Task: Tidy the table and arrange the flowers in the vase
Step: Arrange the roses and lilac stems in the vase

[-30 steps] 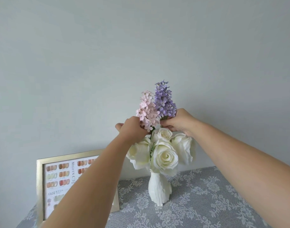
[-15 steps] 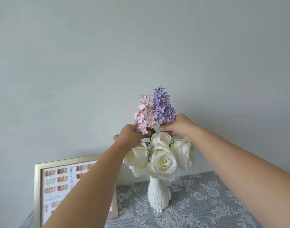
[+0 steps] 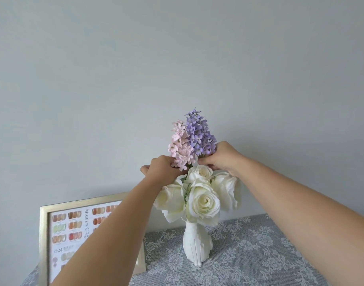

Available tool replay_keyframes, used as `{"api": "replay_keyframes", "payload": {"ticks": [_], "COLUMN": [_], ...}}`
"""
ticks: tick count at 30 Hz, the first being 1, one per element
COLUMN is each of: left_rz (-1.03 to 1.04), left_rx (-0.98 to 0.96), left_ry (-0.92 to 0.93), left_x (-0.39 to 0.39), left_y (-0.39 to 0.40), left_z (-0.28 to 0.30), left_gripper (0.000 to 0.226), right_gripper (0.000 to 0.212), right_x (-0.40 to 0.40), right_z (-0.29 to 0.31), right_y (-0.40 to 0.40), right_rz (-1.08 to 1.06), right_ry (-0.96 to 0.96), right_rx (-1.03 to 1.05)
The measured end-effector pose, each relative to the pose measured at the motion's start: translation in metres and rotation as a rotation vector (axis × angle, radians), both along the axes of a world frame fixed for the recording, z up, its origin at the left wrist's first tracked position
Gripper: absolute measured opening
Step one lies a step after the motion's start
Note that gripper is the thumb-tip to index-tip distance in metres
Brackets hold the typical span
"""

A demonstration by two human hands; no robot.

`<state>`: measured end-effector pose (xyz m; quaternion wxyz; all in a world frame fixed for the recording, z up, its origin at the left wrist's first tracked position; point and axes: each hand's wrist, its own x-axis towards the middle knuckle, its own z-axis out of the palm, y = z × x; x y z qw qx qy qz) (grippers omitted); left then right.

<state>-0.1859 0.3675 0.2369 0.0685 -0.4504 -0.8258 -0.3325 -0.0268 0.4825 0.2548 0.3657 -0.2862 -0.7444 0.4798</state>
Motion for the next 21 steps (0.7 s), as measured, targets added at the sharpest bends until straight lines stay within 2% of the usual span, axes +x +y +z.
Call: {"api": "replay_keyframes", "payload": {"ticks": [8, 13, 14, 16, 18, 19, 21], "left_rz": [0.015, 0.017, 0.02, -0.032, -0.182, -0.259, -0.365], "left_rx": [-0.028, 0.127, 0.14, 0.156, 0.176, 0.169, 0.13], "left_ry": [0.003, -0.089, -0.063, -0.031, -0.143, -0.213, -0.29], "left_x": [0.002, -0.003, -0.007, -0.012, -0.011, -0.009, -0.002], "left_y": [-0.003, -0.026, -0.032, -0.043, -0.049, -0.049, -0.046], "left_z": [0.001, 0.01, 0.017, 0.033, 0.048, 0.054, 0.058], "left_gripper": [0.037, 0.039, 0.049, 0.081, 0.113, 0.121, 0.118], "right_gripper": [0.036, 0.037, 0.037, 0.032, 0.021, 0.019, 0.023], "right_x": [0.001, 0.006, 0.008, 0.013, 0.016, 0.015, 0.011], "right_z": [-0.002, 0.003, 0.005, 0.012, 0.018, 0.02, 0.02], "right_y": [-0.001, -0.006, -0.005, -0.003, -0.003, -0.005, -0.007], "right_rz": [-0.005, 0.039, 0.041, 0.026, 0.02, 0.017, 0.003], "right_ry": [0.024, 0.048, 0.055, 0.062, 0.051, 0.036, -0.008], "right_rx": [-0.091, -0.129, -0.122, -0.07, -0.017, -0.002, 0.004]}}
